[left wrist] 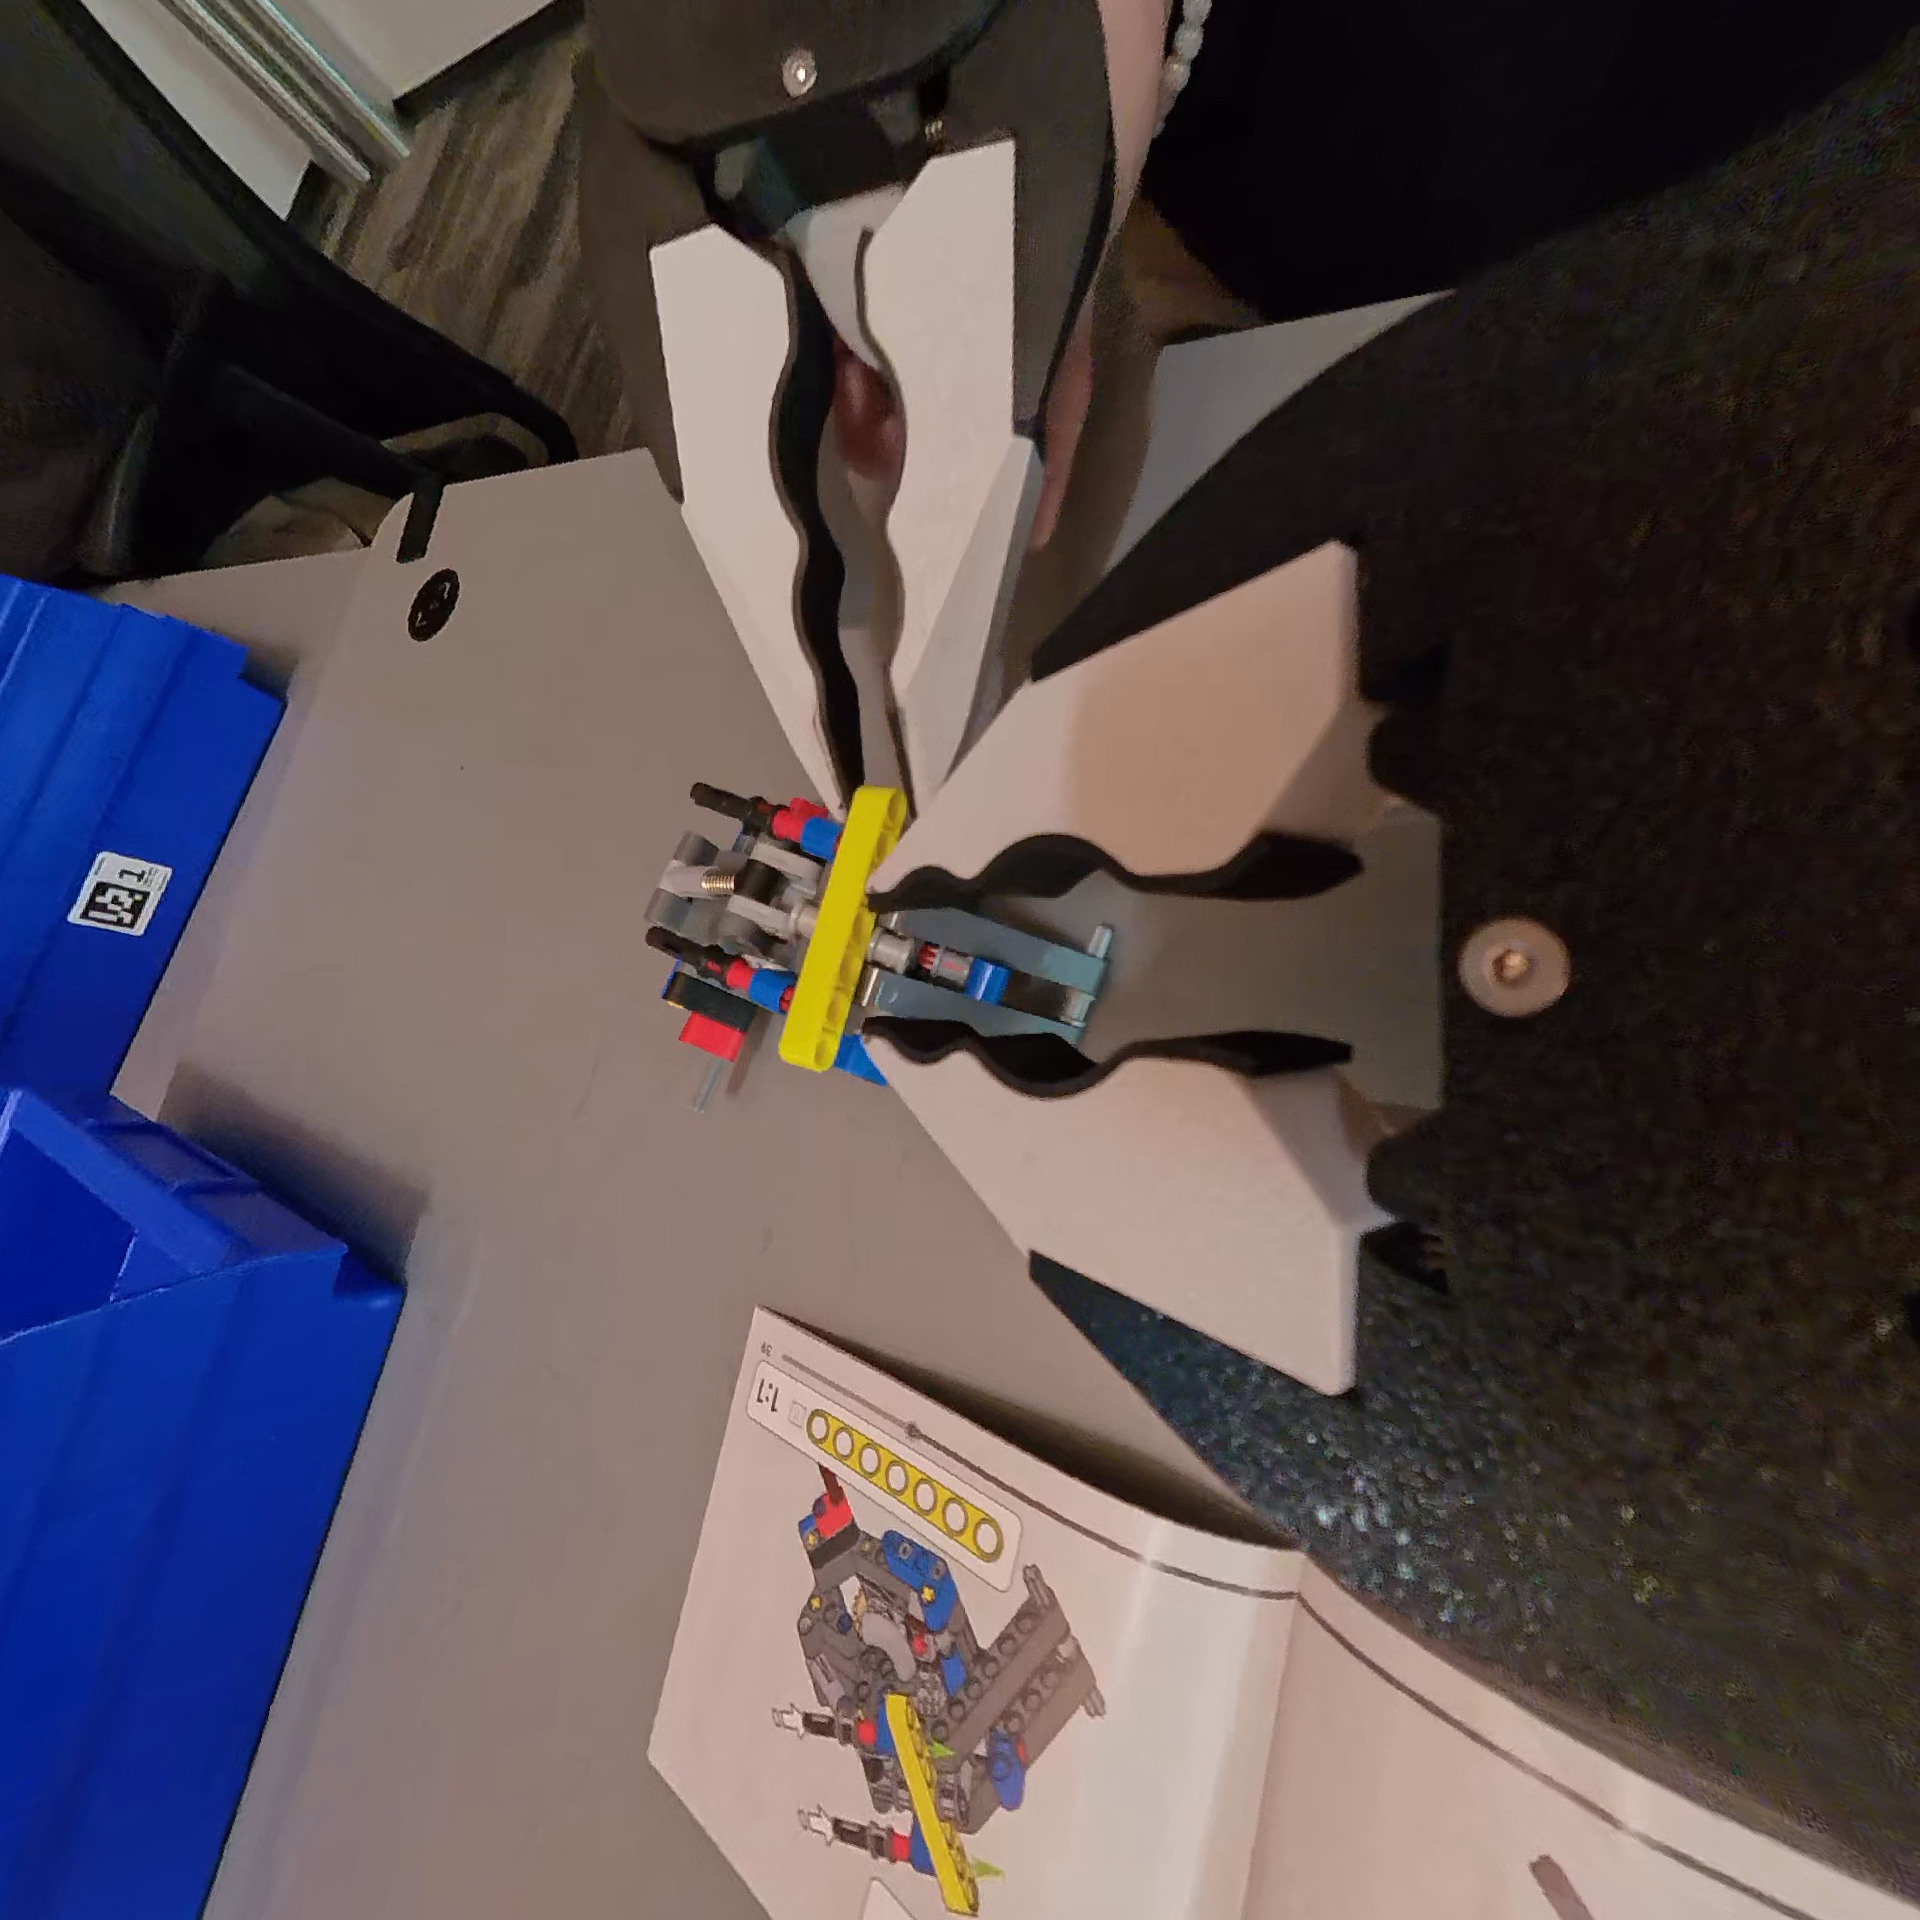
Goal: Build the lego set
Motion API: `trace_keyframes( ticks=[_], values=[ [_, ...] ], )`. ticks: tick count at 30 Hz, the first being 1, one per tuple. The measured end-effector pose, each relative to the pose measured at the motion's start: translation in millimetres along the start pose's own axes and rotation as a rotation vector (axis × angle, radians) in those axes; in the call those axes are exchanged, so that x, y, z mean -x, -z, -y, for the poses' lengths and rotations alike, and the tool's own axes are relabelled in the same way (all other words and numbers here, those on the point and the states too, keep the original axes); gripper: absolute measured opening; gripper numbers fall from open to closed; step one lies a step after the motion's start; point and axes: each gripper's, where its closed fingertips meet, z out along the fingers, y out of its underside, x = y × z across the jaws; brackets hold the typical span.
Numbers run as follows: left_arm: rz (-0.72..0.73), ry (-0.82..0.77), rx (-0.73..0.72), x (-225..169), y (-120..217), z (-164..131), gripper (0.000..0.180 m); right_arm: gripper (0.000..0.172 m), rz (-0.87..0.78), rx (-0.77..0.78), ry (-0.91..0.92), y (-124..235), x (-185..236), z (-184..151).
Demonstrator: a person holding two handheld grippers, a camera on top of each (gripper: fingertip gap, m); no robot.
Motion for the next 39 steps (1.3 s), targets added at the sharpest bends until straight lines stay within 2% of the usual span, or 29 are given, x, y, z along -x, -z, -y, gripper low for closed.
trace_keyframes(
  ticks=[10, 12, 16, 21, 30, 34, 36, 39],
  values=[
    [-0.014, -0.081, -0.024, 2.3, -1.1, 2.6, 0.021, 0.005, -0.067, 0.024, 0.051, -2.7, -4.6, -0.9],
    [-0.034, -0.131, -0.027, 0.8, 0.3, 2.6, 0.039, 0.005, -0.078, 0.032, 0.063, -3.4, -5.6, -0.9],
    [-0.057, -0.203, -0.040, -1.2, 5.9, 7.0, 0.053, 0.005, -0.091, 0.026, 0.055, -3.6, -6.9, 0.6],
    [-0.057, -0.206, -0.050, -3.7, 2.2, 12.4, 0.055, 0.005, -0.106, 0.022, 0.059, -3.6, -7.6, 1.3],
    [-0.109, -0.225, -0.035, -3.3, -4.9, 15.3, 0.048, 0.004, -0.117, -0.003, 0.069, -1.6, -9.9, 3.8],
    [-0.132, -0.119, 0.006, 3.4, -11.6, 12.5, 0.053, 0.005, -0.133, 0.028, 0.092, -2.7, -11.6, -1.0],
    [-0.124, -0.072, -0.019, 8.1, -11.9, 17.0, 0.053, 0.005, -0.136, 0.034, 0.068, -2.8, -12.6, -1.3],
    [-0.123, -0.110, -0.066, 3.2, -3.2, 22.4, 0.054, 0.005, -0.161, 0.044, 0.058, -2.9, -17.3, -1.2]
  ],
)
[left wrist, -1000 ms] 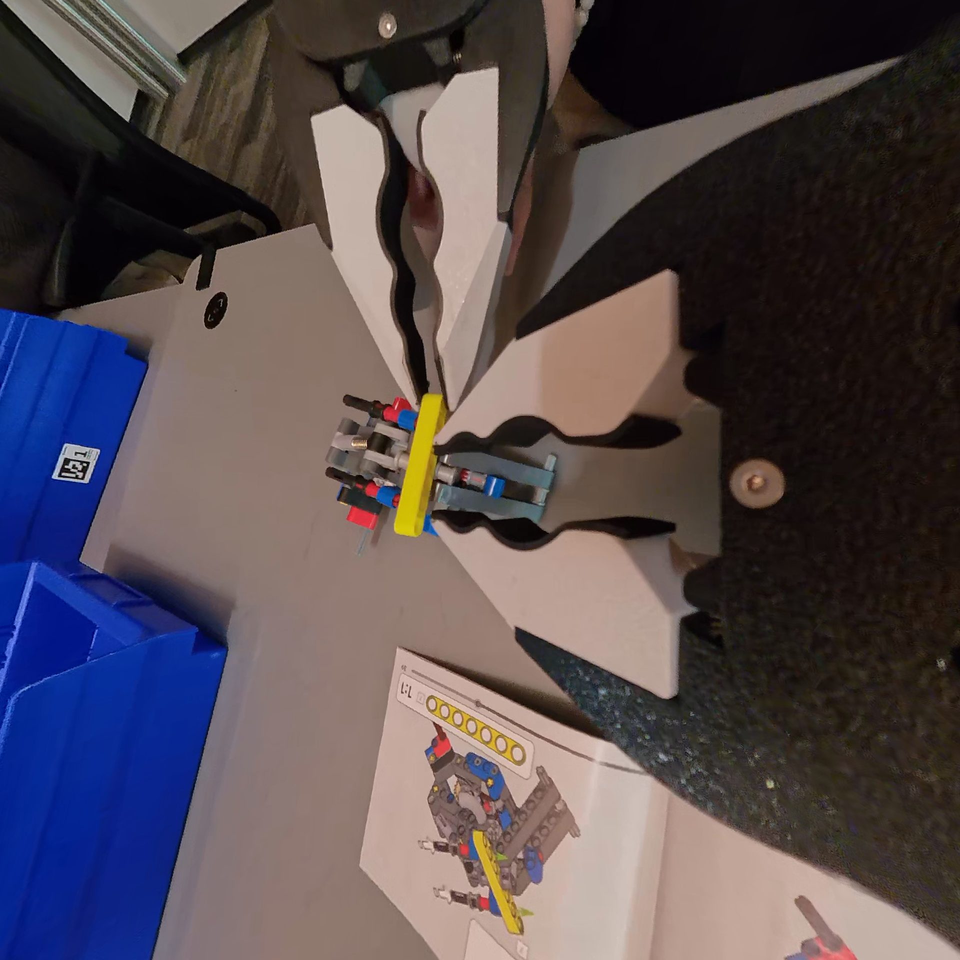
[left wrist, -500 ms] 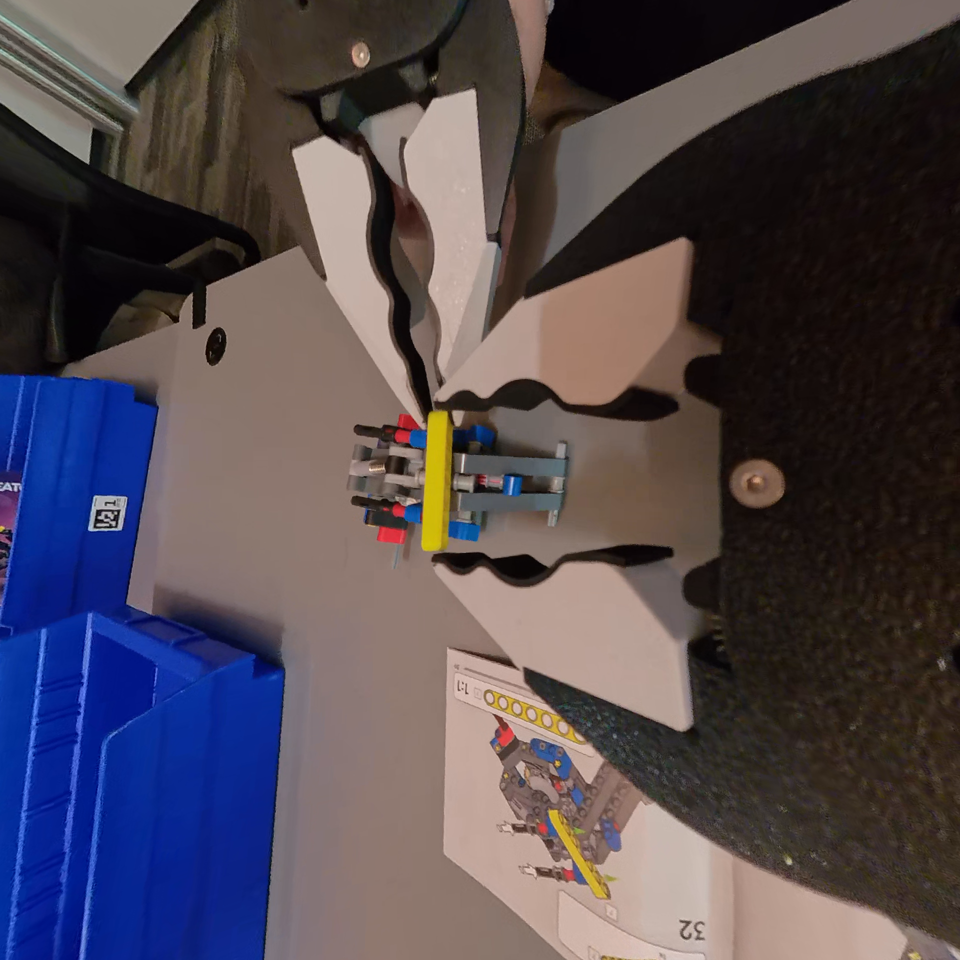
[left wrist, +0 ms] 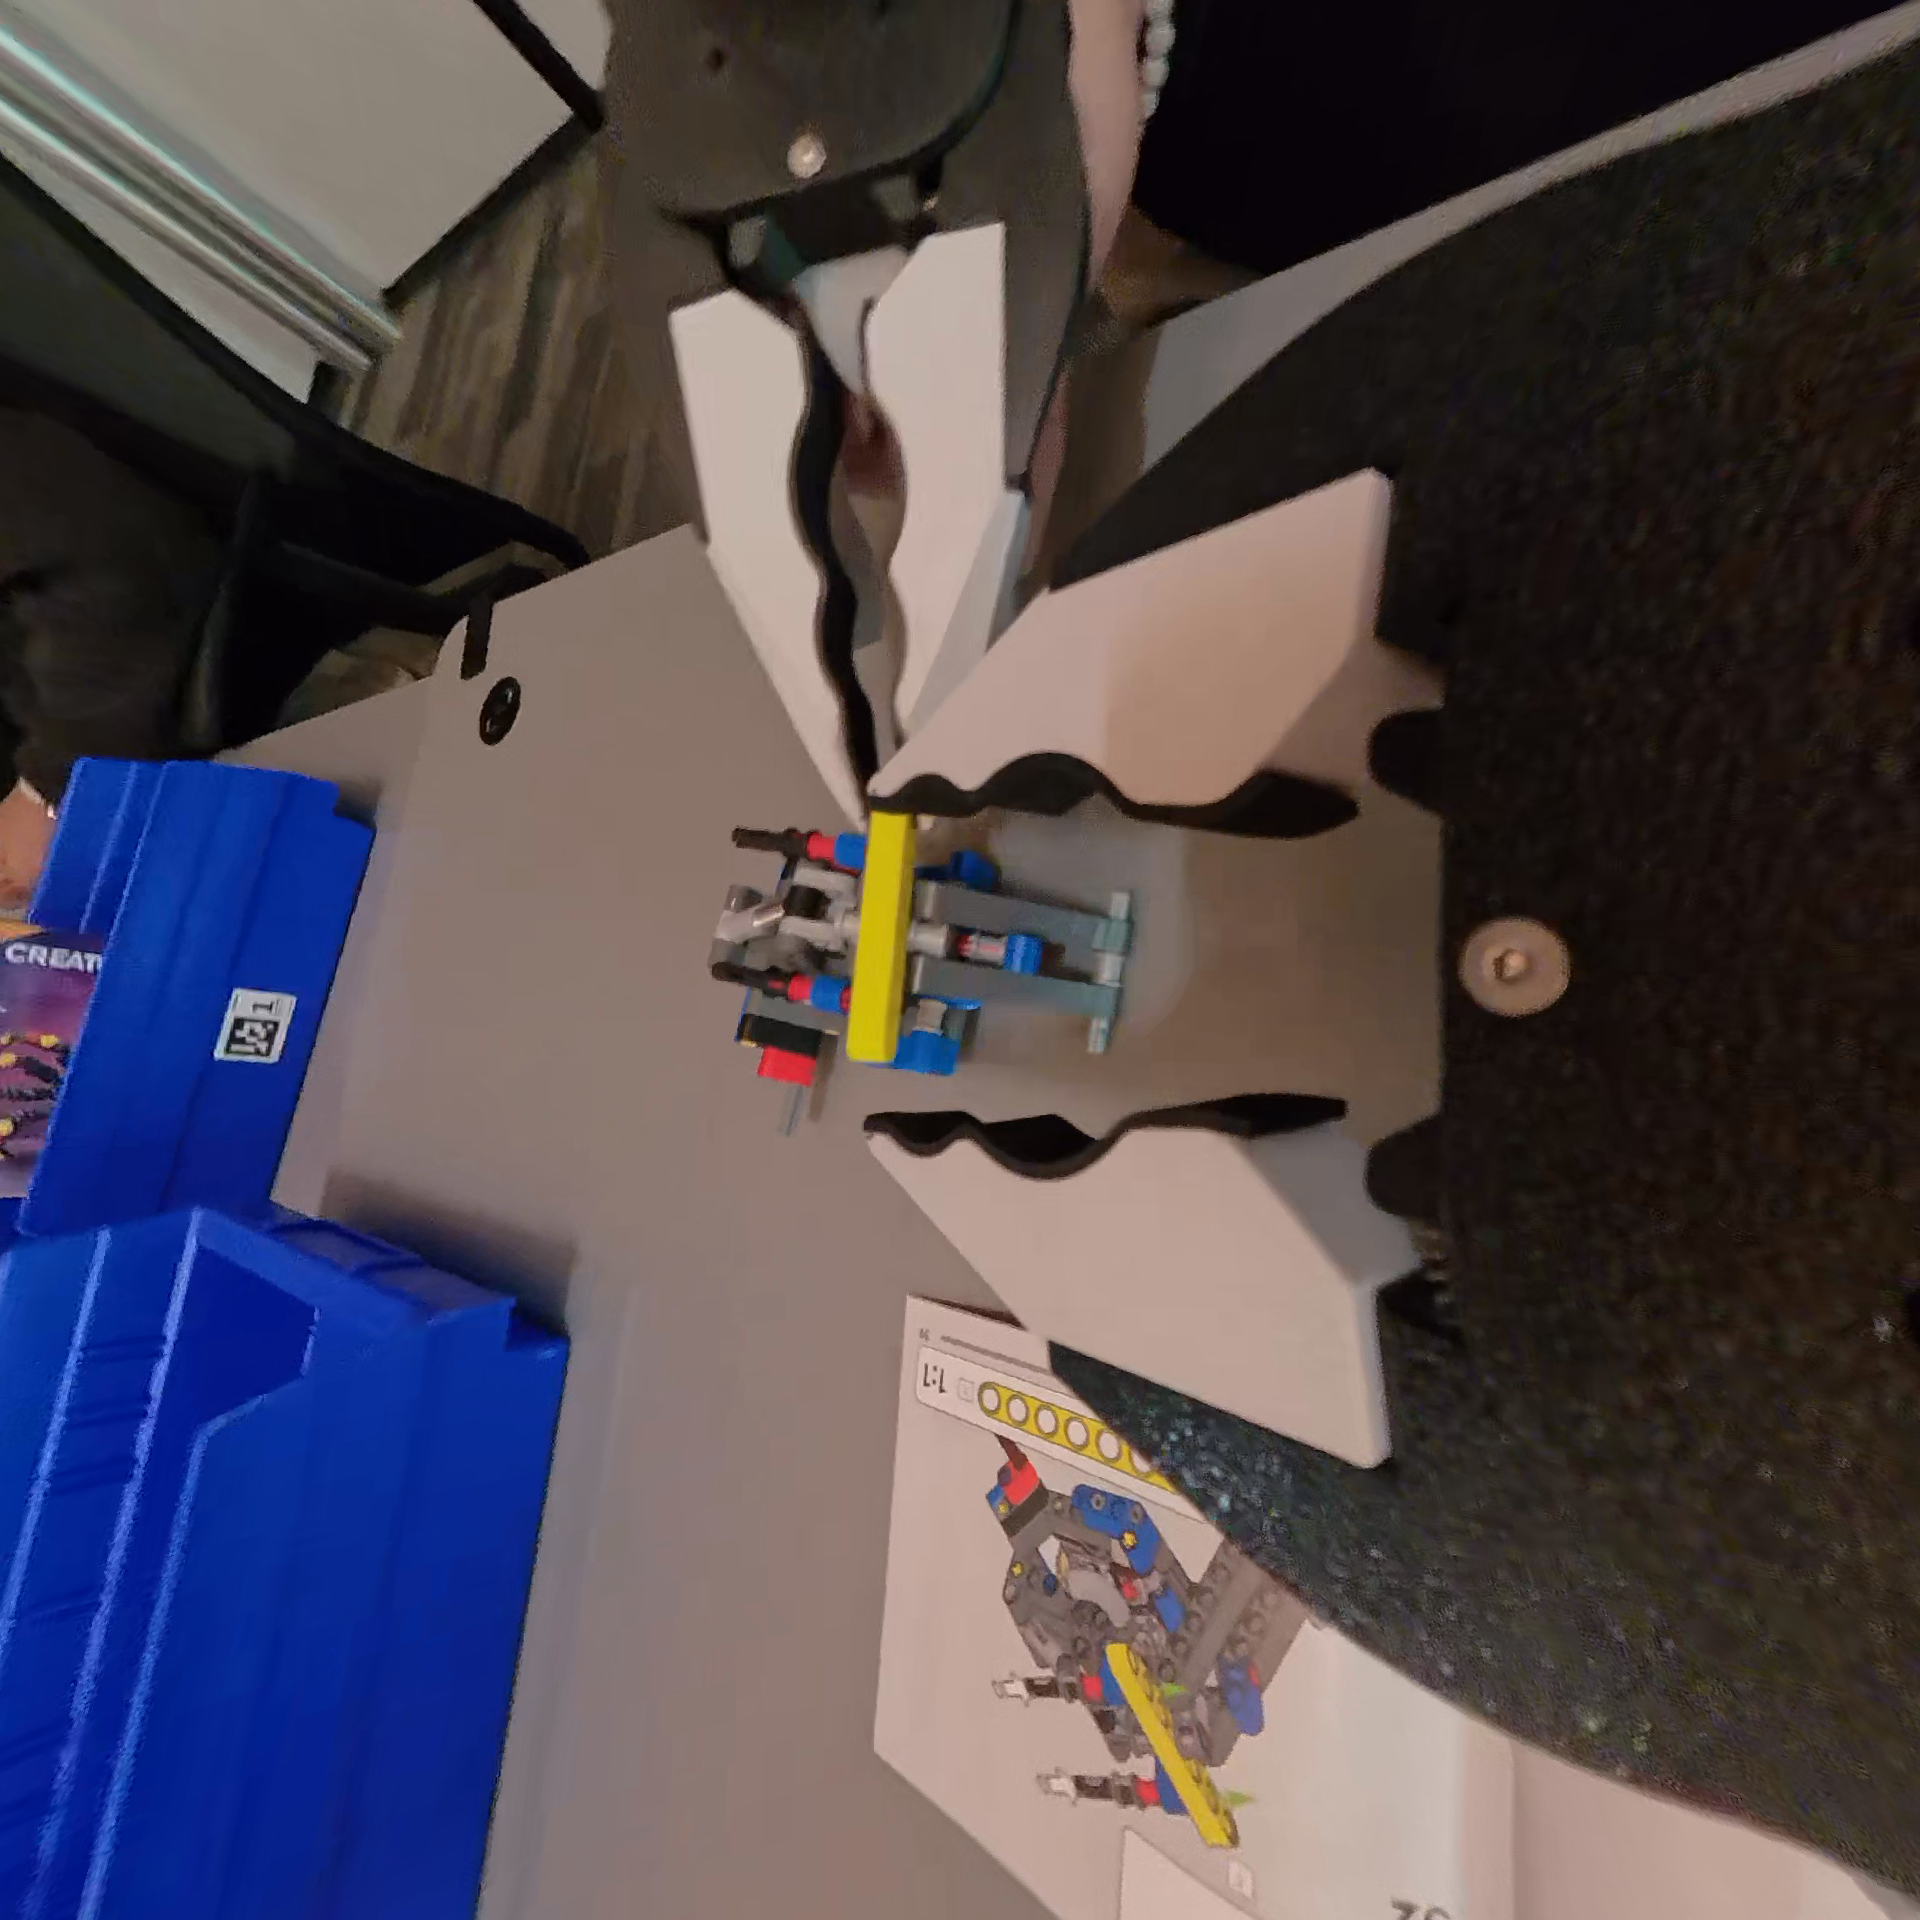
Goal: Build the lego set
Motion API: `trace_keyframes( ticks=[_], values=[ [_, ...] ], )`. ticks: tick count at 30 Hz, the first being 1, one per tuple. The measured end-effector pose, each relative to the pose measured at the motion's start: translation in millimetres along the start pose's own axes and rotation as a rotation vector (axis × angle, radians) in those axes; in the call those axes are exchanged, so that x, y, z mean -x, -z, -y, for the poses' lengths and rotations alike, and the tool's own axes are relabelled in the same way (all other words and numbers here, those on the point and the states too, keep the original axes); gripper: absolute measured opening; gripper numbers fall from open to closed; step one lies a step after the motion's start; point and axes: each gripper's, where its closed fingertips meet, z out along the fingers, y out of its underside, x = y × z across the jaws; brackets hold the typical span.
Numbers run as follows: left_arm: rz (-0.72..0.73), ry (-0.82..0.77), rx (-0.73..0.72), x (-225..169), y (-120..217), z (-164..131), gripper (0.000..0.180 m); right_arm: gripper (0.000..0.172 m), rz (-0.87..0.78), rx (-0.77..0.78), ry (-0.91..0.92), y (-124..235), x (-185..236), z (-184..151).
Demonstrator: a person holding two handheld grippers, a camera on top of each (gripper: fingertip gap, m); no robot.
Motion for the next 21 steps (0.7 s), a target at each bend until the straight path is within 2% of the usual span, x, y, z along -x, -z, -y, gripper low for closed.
trace_keyframes(
  ticks=[4, 9, 11, 16, 19, 20, 21],
  values=[
    [0.028, -0.142, 0.030, -4.6, -0.2, -6.0, 0.052, 0.004, -0.012, -0.009, -0.009, -1.2, -1.5, 1.6],
    [0.024, -0.130, 0.006, -1.3, -7.6, -2.4, 0.046, 0.005, -0.029, -0.007, -0.009, -2.0, -3.3, 1.1],
    [0.025, -0.093, -0.004, 0.4, -8.9, -0.8, 0.042, 0.005, -0.036, -0.006, -0.001, -1.9, -4.7, 1.2],
    [0.020, 0.173, 0.026, 12.5, -12.5, -4.1, 0.041, 0.005, -0.044, -0.007, 0.001, -3.5, -4.6, 0.3],
    [-0.019, 0.256, 0.022, 18.3, -15.2, -3.9, 0.038, 0.005, -0.037, -0.015, -0.007, -3.7, -3.3, 1.2],
    [-0.046, 0.262, 0.027, 17.4, -16.8, -4.4, 0.036, 0.005, -0.036, -0.013, -0.007, -4.0, -3.3, 0.9],
    [-0.093, 0.265, 0.021, 13.3, -17.7, -3.0, 0.026, 0.005, -0.039, -0.014, -0.008, -4.1, -4.0, 0.8]
  ],
)
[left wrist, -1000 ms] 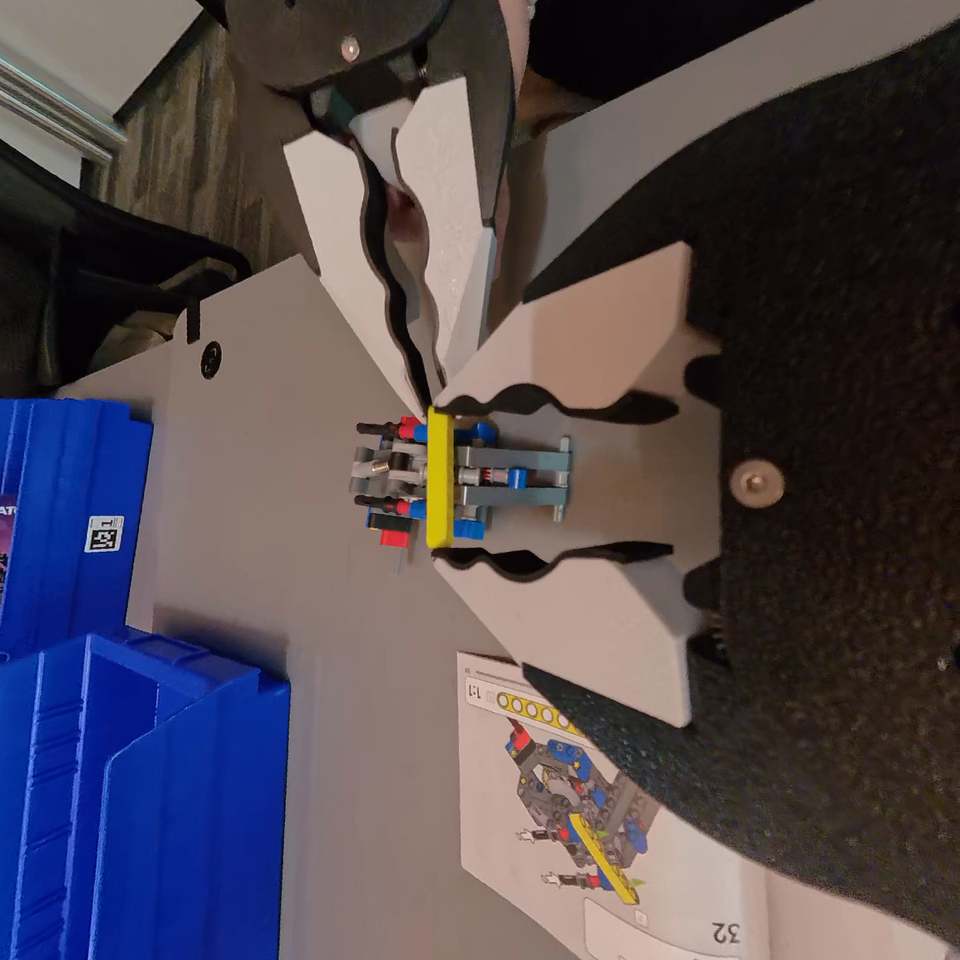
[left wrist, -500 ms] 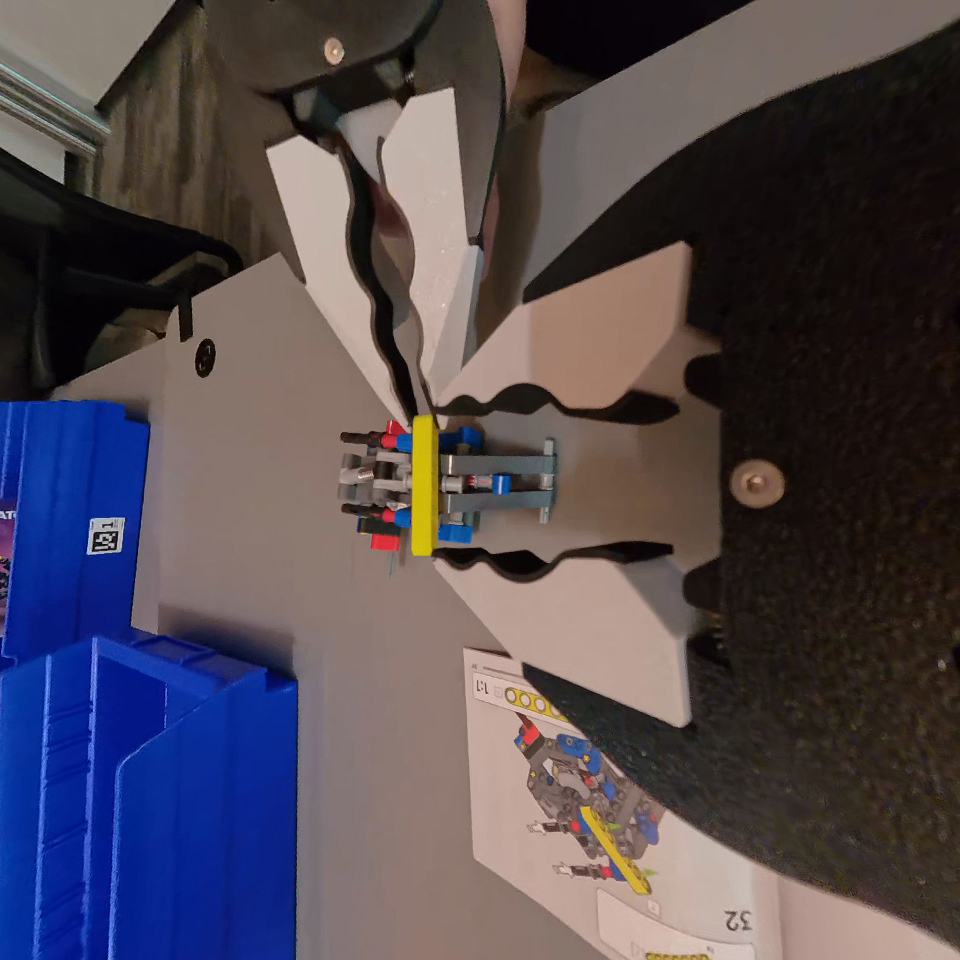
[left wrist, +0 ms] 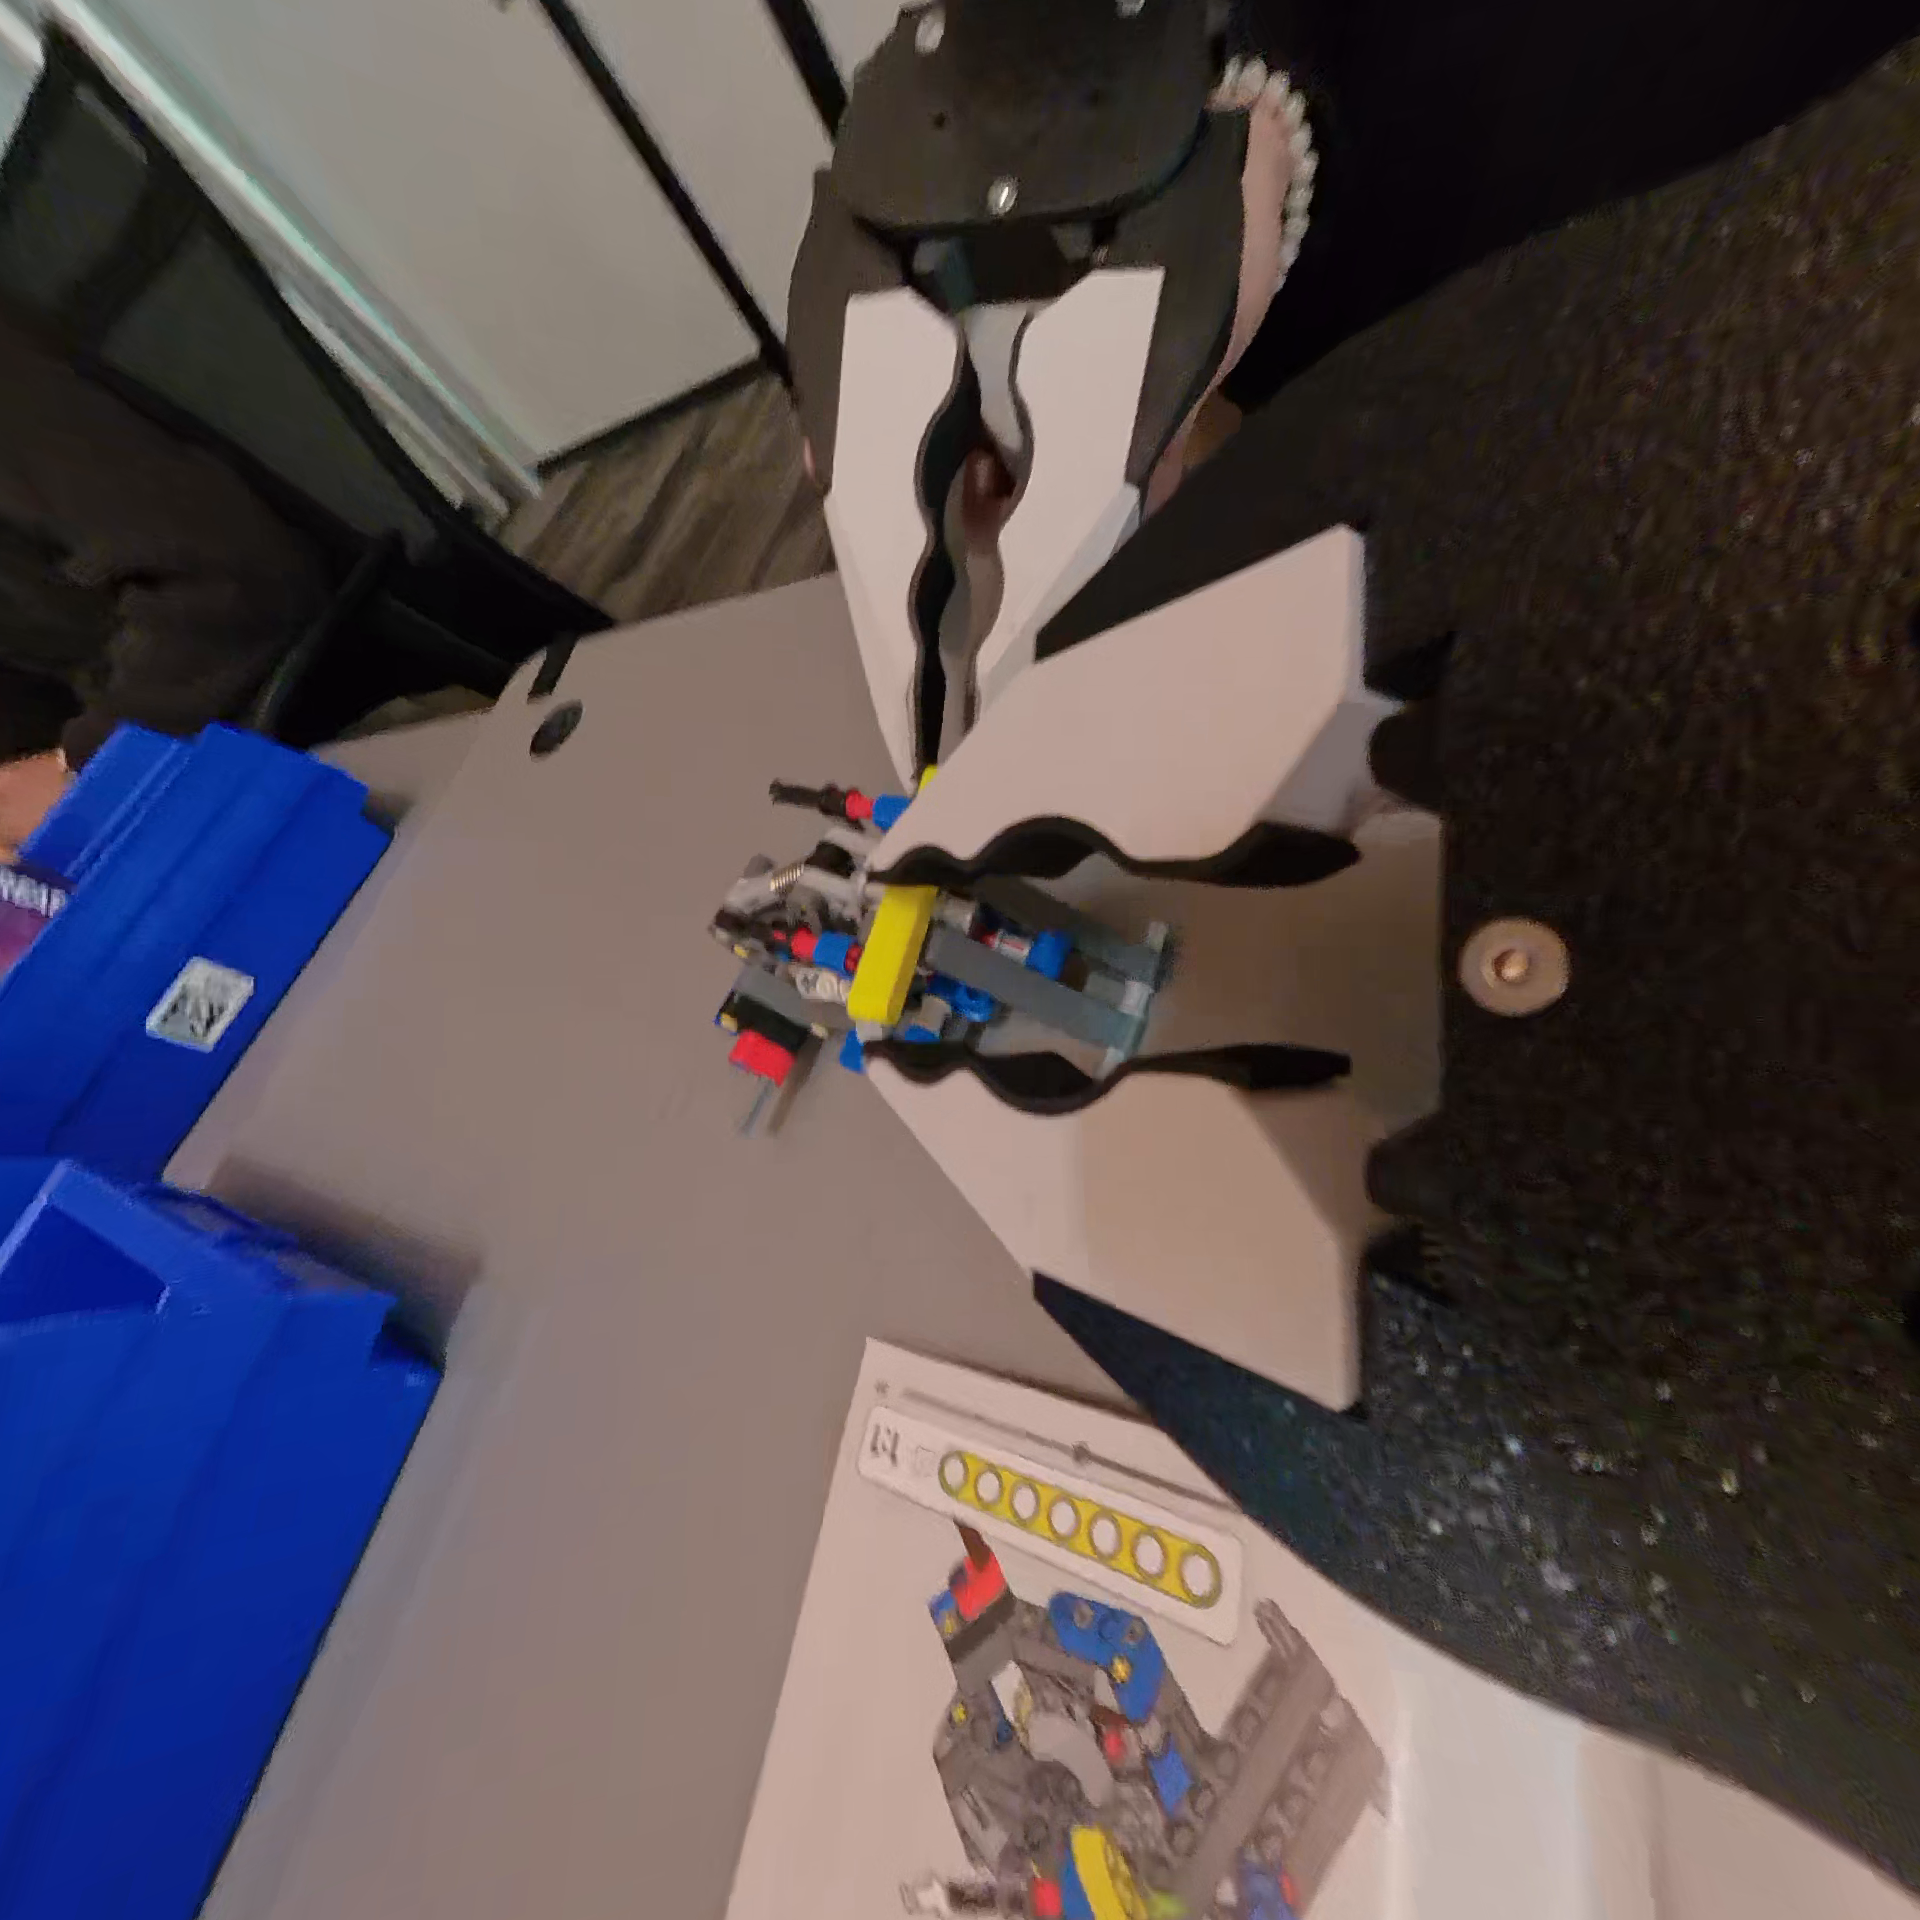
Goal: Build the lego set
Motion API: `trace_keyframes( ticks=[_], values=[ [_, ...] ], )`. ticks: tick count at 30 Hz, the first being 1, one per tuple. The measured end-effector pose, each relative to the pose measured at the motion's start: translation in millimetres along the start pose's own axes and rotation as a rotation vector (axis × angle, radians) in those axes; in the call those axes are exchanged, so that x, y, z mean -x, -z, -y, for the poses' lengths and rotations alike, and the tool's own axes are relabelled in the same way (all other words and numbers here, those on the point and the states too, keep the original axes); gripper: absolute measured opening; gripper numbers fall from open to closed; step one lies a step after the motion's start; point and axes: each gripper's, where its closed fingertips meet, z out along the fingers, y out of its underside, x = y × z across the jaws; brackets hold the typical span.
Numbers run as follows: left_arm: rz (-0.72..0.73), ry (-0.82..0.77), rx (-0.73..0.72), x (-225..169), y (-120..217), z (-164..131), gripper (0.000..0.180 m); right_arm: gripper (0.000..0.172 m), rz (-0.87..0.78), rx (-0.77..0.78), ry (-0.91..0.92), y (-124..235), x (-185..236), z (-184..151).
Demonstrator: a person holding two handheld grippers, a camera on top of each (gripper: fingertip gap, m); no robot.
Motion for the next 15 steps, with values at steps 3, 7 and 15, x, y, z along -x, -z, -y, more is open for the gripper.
trace_keyframes(
  ticks=[3, 7, 15],
  values=[
    [-0.047, 0.036, 0.019, -0.6, -3.6, 0.7, 0.021, 0.005, 0.005, -0.006, -0.007, -0.5, -0.7, 0.2],
    [-0.108, 0.093, 0.015, -1.0, -5.7, 7.1, 0.009, 0.010, 0.026, -0.016, -0.006, 1.7, 0.4, 0.7],
    [-0.140, 0.180, -0.018, -3.6, -10.5, 8.2, 0.007, 0.058, -0.040, -0.001, -0.045, 3.1, -20.5, -5.8]
  ],
)
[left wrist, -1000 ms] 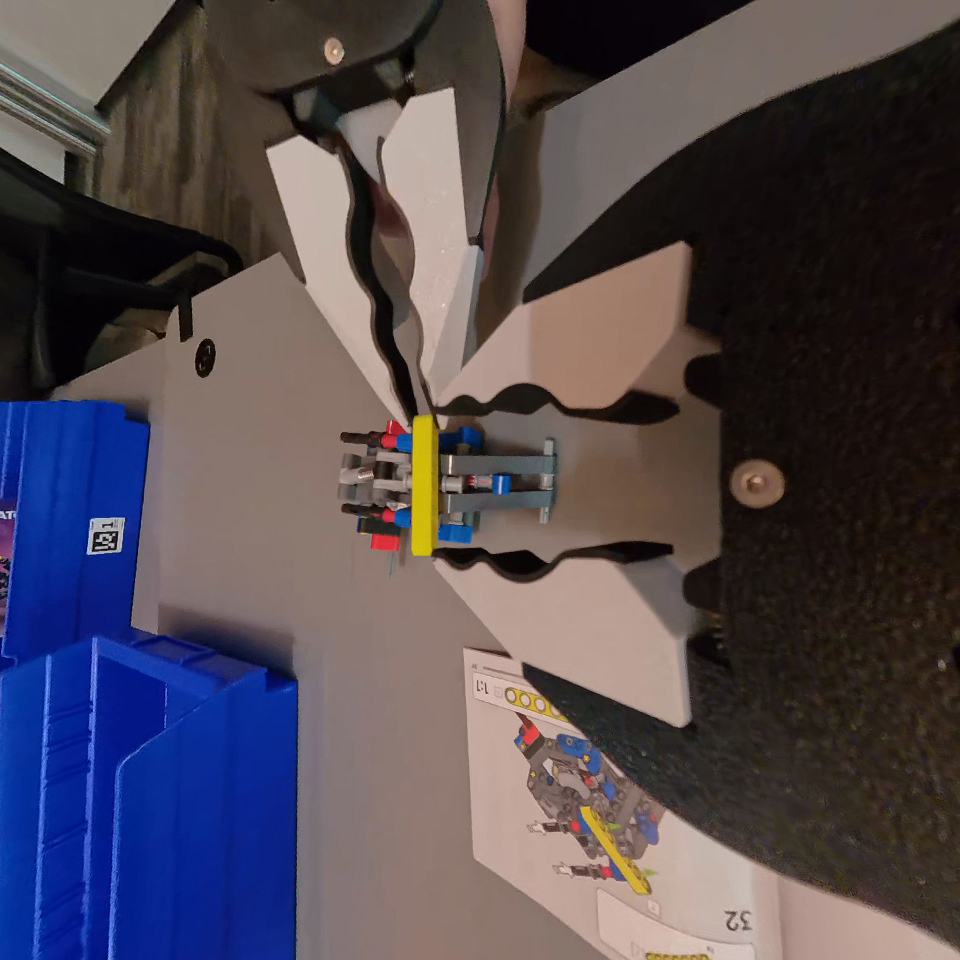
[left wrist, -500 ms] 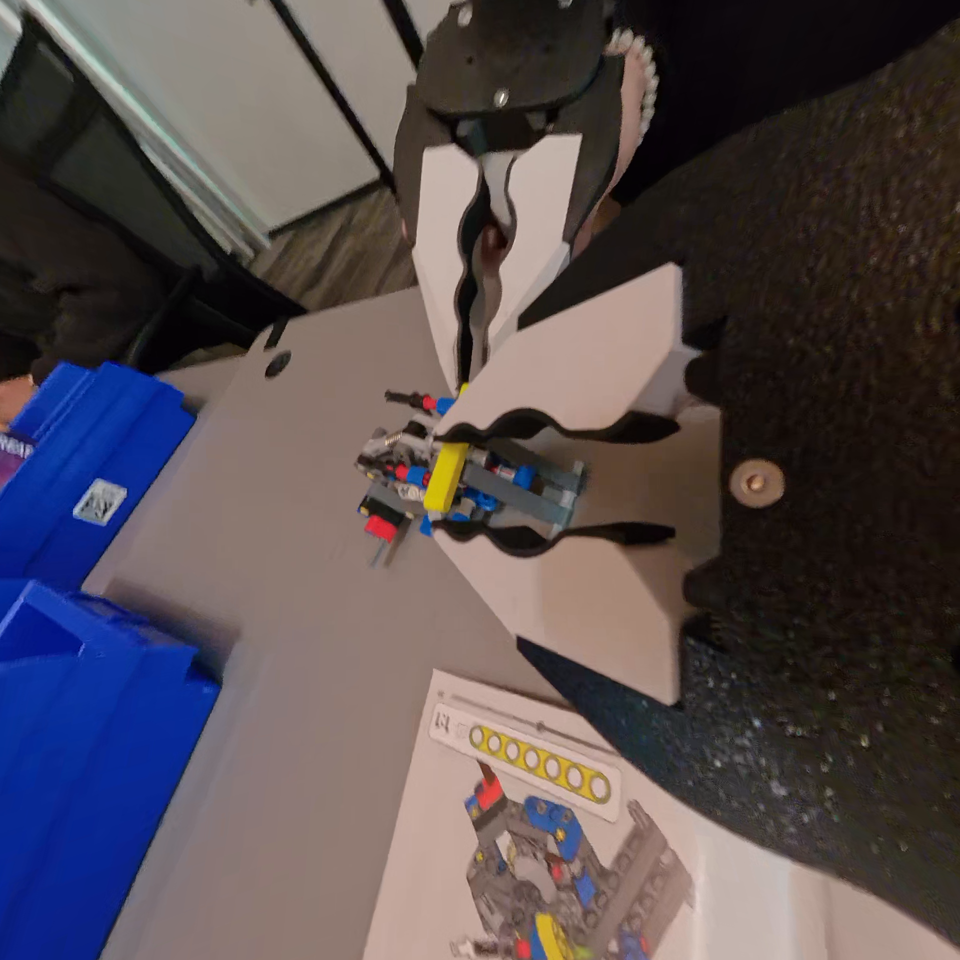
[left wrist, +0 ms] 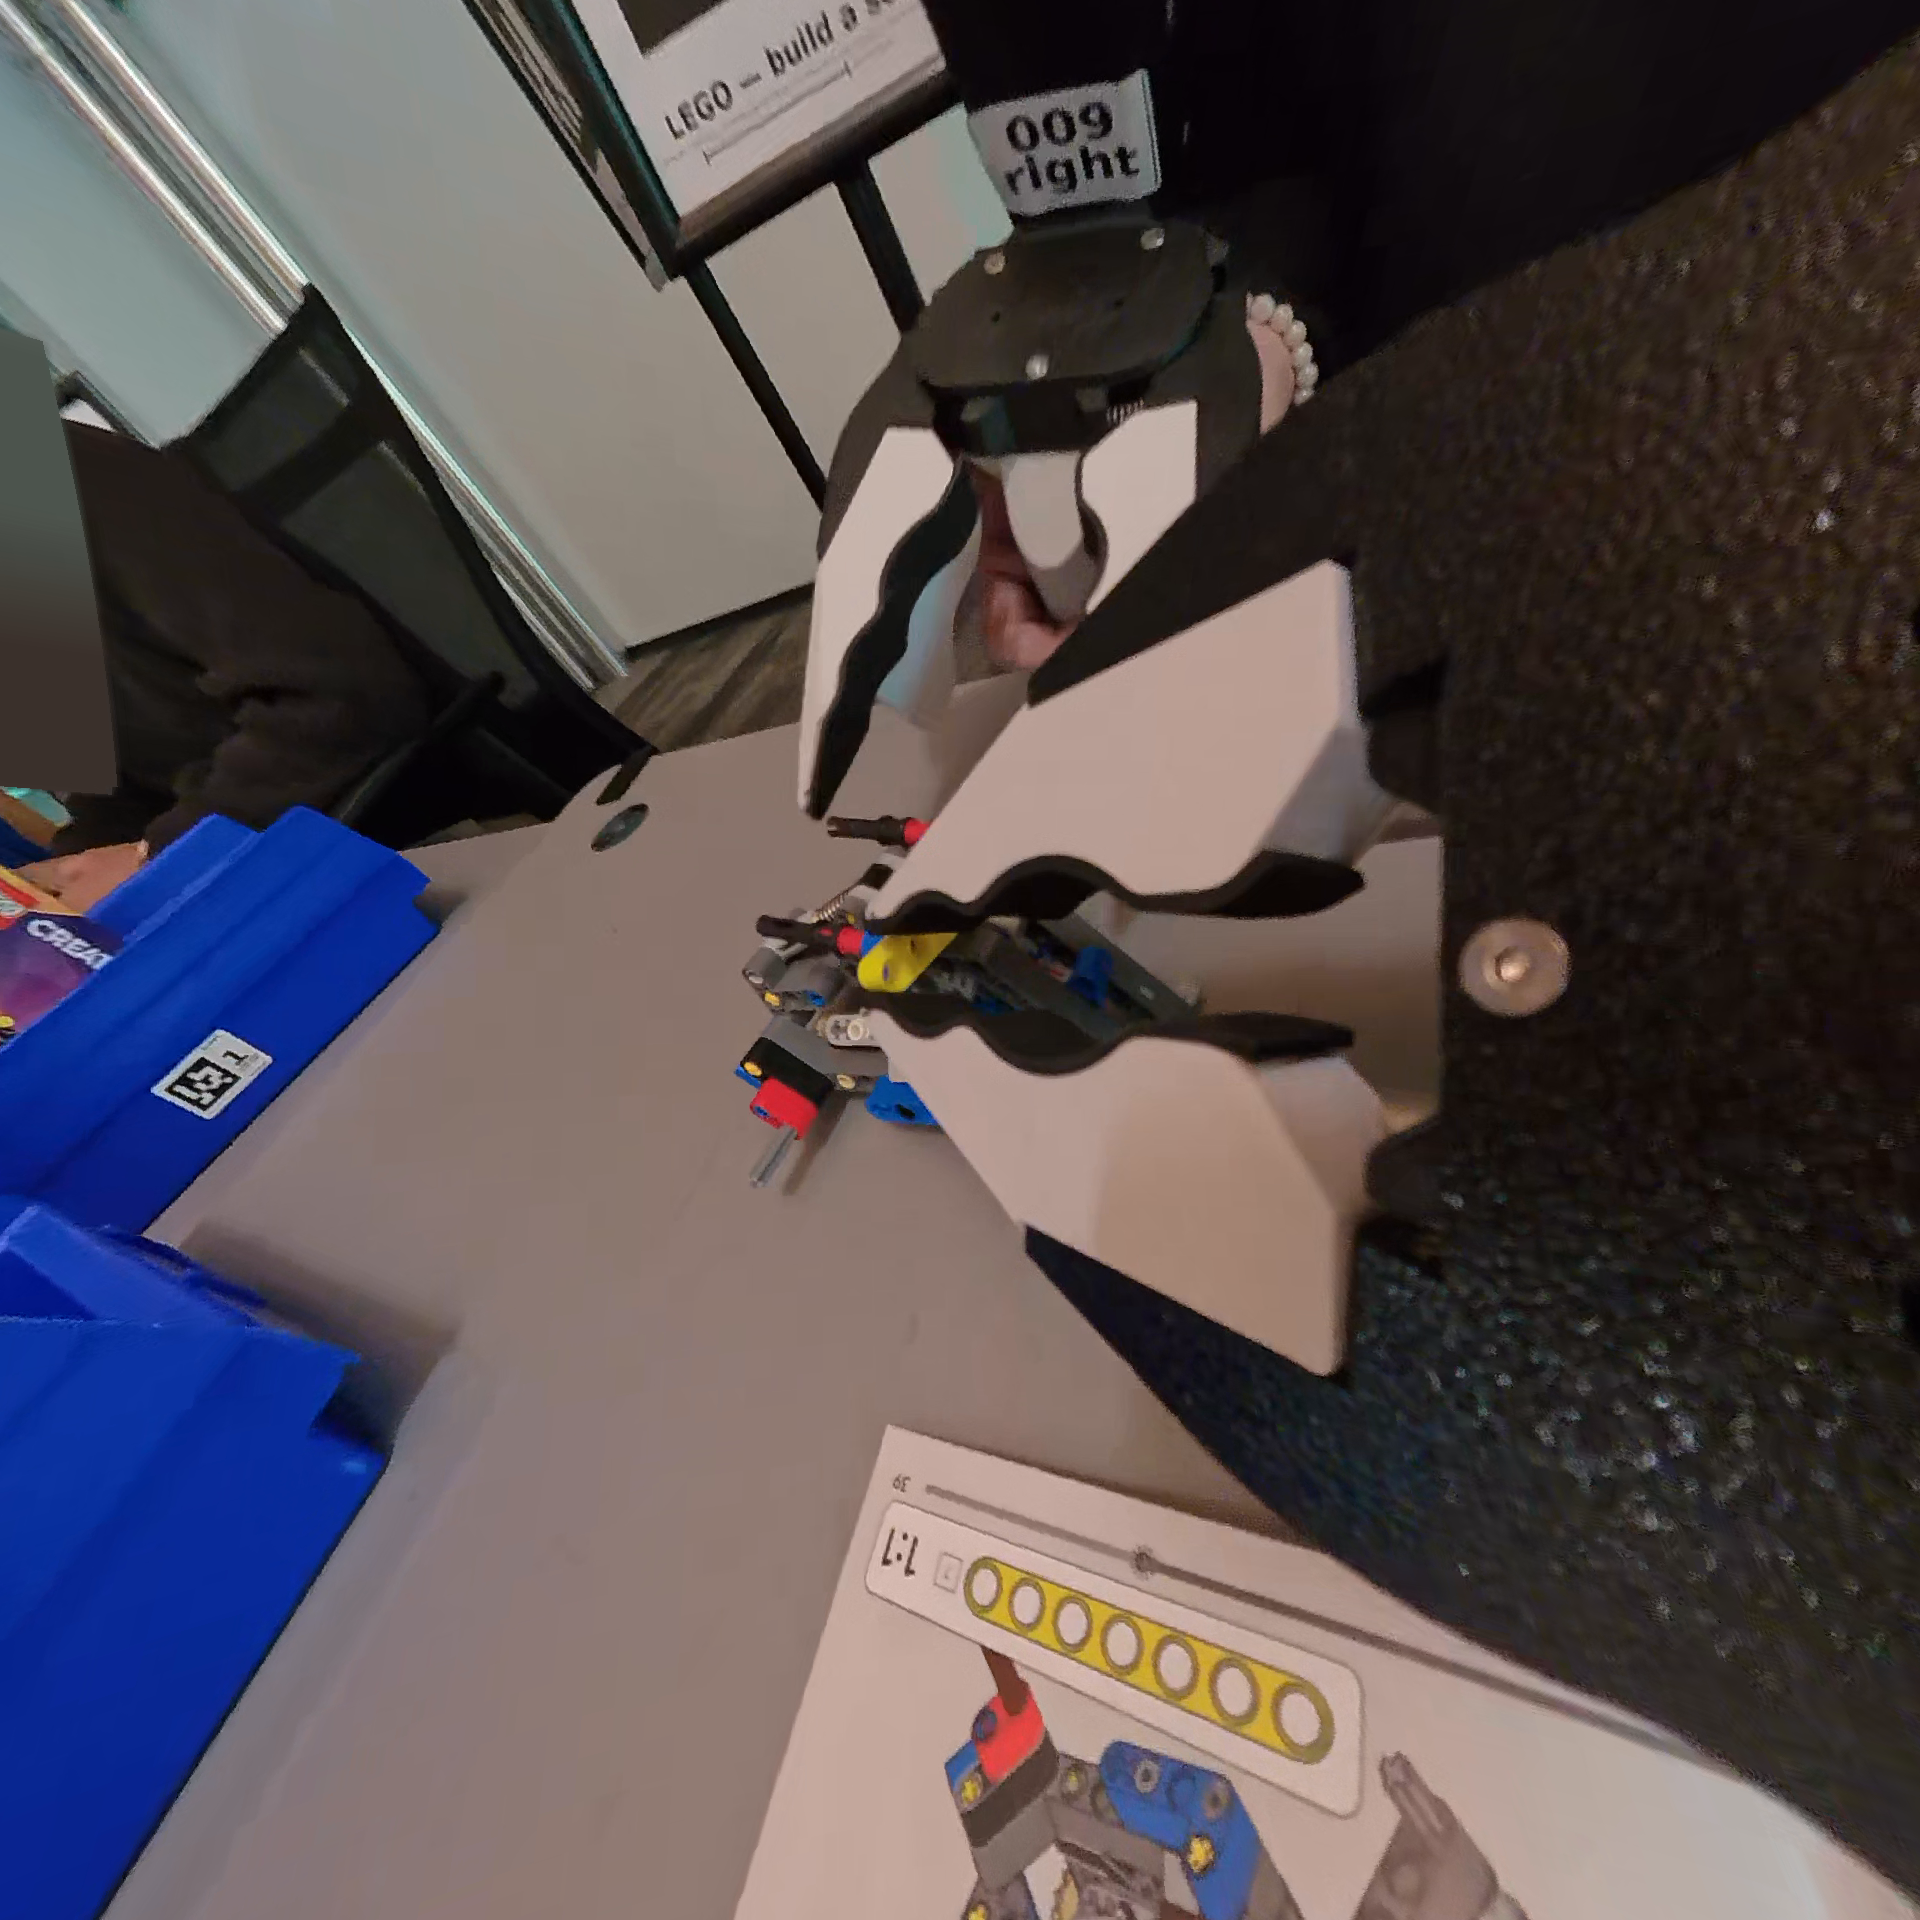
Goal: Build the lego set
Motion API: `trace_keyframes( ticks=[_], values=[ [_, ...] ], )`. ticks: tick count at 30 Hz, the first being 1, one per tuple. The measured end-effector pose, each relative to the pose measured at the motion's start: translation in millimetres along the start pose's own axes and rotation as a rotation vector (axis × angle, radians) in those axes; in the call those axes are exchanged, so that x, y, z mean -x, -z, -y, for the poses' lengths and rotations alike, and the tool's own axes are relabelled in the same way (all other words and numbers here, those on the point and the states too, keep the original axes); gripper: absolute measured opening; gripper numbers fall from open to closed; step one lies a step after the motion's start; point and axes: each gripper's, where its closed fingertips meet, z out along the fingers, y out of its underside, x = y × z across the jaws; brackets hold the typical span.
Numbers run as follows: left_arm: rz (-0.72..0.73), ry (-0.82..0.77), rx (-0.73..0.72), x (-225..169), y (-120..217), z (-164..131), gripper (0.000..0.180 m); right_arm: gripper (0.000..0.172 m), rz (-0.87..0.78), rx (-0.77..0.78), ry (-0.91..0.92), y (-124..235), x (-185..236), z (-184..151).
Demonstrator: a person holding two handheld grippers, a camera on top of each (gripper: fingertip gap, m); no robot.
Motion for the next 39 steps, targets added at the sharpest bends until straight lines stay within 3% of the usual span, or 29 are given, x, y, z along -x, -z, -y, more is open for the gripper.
trace_keyframes(
  ticks=[1, 3, 10, 20, 25, 28, 30, 33, 39],
  values=[
    [-0.007, 0.020, -0.012, 0.1, -0.3, 0.7, 0.007, 0.069, -0.006, 0.027, -0.006, -2.9, -2.6, -3.7],
    [-0.032, 0.059, -0.028, -0.7, -0.8, 1.5, 0.006, 0.071, -0.010, 0.035, -0.018, -6.4, -7.0, -4.5],
    [-0.054, 0.106, -0.036, -0.1, -4.9, 0.5, 0.006, 0.062, 0.086, 0.036, -0.111, -11.7, -6.8, -3.8],
    [-0.080, 0.114, 0.004, -0.2, -5.3, 0.2, 0.006, 0.050, 0.079, 0.041, -0.061, -11.1, -12.3, -7.2],
    [-0.092, 0.043, 0.055, -1.7, -6.7, 1.1, 0.008, 0.050, 0.046, 0.037, -0.007, -10.1, -13.5, -7.5],
    [-0.114, 0.040, 0.094, -1.1, -8.4, -0.3, 0.019, 0.047, 0.043, 0.038, 0.009, -9.5, -13.3, -8.3],
    [-0.133, 0.048, 0.108, -0.5, -10.8, 0.4, 0.017, 0.019, 0.049, 0.019, 0.019, -7.4, -11.7, -5.9],
    [-0.128, 0.027, 0.128, 2.8, -14.5, 0.5, 0.001, 0.037, 0.040, 0.038, 0.027, -9.0, -12.6, -8.5],
    [-0.103, -0.192, 0.052, -10.1, 6.4, 15.9, 0.006, 0.033, 0.086, -0.006, 0.087, -3.0, -14.6, -6.2]
  ],
)
